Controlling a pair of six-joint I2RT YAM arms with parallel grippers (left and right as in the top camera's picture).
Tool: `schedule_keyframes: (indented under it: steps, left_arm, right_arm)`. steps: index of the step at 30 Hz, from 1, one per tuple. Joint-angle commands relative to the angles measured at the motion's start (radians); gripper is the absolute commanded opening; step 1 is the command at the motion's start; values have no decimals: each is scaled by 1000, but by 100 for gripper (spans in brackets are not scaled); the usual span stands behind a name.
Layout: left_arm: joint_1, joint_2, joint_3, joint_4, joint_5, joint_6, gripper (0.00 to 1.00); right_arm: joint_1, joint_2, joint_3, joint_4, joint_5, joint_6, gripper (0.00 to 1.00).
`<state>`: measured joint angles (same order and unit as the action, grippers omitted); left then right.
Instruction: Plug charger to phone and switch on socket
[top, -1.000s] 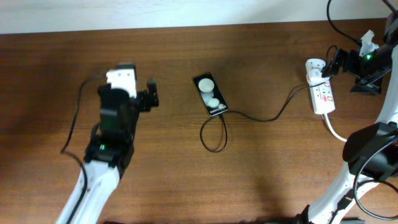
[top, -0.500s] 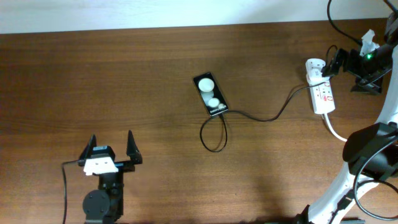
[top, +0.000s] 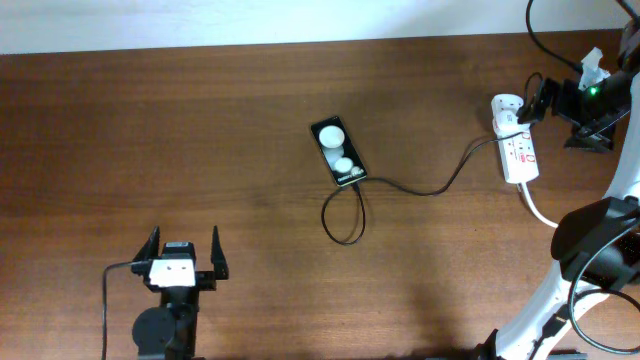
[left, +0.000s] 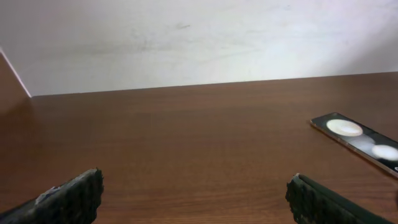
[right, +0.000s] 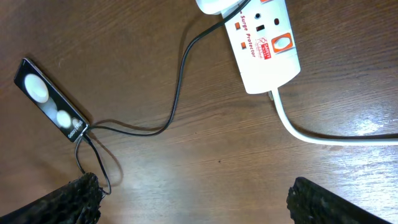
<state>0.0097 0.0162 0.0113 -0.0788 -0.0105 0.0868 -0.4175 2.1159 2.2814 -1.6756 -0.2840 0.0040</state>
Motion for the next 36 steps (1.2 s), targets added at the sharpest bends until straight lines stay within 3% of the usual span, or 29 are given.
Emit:
schedule_keyframes:
  steps: [1, 28, 31, 34, 36]
  left_arm:
    - [29, -11, -2, -9, 13, 16, 99]
    - [31, -11, -2, -6, 15, 16, 99]
    - [31, -11, -2, -6, 15, 16, 99]
    - [31, -11, -2, -6, 15, 16, 99]
    - [31, -11, -2, -6, 15, 16, 99]
  right_arm:
    - [-3, -32, 13, 0, 8, 5, 99]
    - [-3, -32, 13, 9, 8, 5, 99]
    - [5, -45, -33, 156, -19, 5, 99]
    - [5, -149, -279, 370, -29, 5, 99]
    - [5, -251, -541, 588, -31, 6, 99]
